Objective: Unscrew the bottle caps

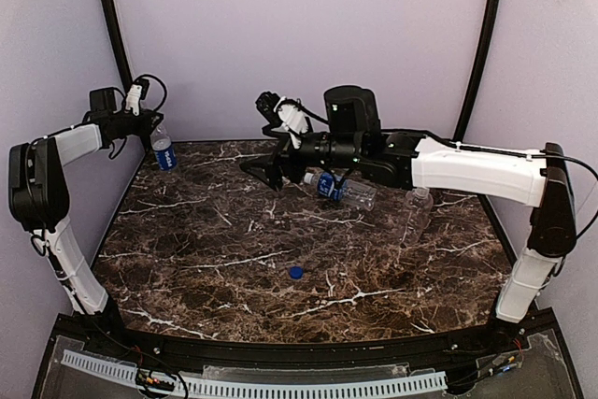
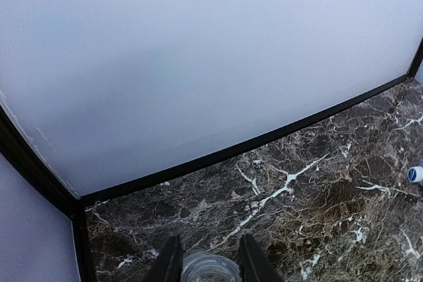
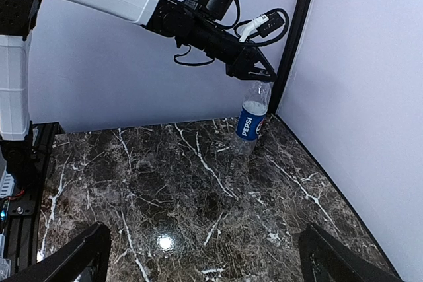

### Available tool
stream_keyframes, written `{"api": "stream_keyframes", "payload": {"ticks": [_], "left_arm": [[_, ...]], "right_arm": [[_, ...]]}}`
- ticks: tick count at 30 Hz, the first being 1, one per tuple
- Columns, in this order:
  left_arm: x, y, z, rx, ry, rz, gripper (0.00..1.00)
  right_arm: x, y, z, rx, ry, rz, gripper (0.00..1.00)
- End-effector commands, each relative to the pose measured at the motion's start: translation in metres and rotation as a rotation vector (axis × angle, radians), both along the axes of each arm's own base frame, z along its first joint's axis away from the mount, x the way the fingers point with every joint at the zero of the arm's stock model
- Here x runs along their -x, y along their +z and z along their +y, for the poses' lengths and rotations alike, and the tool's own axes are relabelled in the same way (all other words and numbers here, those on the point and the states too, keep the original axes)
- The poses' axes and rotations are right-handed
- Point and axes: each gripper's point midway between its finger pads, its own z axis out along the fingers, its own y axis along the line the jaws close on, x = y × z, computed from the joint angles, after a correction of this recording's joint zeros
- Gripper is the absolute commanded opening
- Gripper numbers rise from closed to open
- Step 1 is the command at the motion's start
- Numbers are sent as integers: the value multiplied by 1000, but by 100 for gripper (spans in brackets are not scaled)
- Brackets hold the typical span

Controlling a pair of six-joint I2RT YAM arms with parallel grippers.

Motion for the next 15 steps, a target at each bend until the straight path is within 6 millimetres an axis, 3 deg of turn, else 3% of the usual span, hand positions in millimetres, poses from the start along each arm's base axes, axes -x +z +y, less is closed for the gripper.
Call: {"api": "stream_keyframes", "payload": {"ticks": [1,2,5,15], "left_arm": [[16,-18,-1,-26,-8,88,31],[17,-17,-1,-27,-12,89,41],[15,-12,0,-26,-9,83,54],[14,2,-3,-58,-39,60,75]], "right_arm": [[3,18,-2,-28,11,-26,99],[3,18,-2,-27,11,-26,99],[3,17,-1,-27,18,-25,99],[3,15,-1,-21,20,-24,99]]}}
